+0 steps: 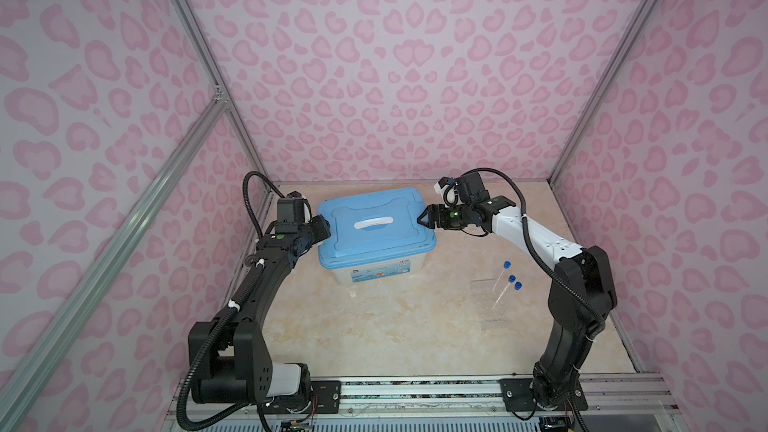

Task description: Organize the chemistry lab equipment

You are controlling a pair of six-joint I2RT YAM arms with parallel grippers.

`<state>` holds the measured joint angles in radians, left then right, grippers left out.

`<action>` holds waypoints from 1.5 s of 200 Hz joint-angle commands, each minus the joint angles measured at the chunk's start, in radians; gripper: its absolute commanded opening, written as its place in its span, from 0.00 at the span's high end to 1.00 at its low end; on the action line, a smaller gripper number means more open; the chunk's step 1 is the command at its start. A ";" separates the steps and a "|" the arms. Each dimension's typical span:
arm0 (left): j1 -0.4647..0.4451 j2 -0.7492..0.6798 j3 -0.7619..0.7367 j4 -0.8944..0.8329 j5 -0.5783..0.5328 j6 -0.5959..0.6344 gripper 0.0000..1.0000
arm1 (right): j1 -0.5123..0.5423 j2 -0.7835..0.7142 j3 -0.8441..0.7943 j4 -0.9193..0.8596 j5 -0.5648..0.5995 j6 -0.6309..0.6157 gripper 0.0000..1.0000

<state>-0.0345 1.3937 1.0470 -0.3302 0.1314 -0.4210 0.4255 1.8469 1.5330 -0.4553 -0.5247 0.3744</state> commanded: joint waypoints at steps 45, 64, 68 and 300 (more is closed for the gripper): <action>-0.007 0.015 -0.007 -0.109 0.065 -0.007 0.54 | 0.032 -0.062 -0.039 0.019 0.013 -0.002 0.47; -0.009 0.014 -0.010 -0.102 0.082 -0.013 0.54 | 0.054 -0.076 -0.039 0.003 0.059 -0.008 0.53; -0.010 0.015 -0.011 -0.100 0.089 -0.015 0.54 | 0.058 -0.077 -0.039 0.002 0.062 -0.010 0.53; -0.050 0.051 0.108 -0.111 0.140 -0.042 0.28 | 0.098 -0.195 -0.107 -0.112 0.337 0.031 0.39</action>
<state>-0.1032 1.4433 1.1114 -0.3622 0.2150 -0.4770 0.5255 1.6779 1.4376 -0.5415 -0.2031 0.4068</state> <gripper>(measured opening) 0.665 0.550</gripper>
